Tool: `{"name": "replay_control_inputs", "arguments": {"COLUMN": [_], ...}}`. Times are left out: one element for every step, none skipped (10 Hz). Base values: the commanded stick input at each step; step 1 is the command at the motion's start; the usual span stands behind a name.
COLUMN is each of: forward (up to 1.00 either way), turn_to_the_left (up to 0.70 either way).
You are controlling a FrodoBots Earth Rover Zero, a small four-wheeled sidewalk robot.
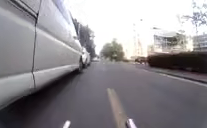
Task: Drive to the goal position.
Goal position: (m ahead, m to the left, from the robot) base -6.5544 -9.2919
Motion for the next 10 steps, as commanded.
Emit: {"name": "replay_control_inputs", "arguments": {"forward": [0.7, 0.7, 0.7, 0.7, 0.7, 0.7, 0.7, 0.7, 0.7, 0.7], "turn_to_the_left": [-0.14, -0.14, -0.14, -0.14, -0.14, -0.14, -0.14, -0.14, -0.14, -0.14]}}
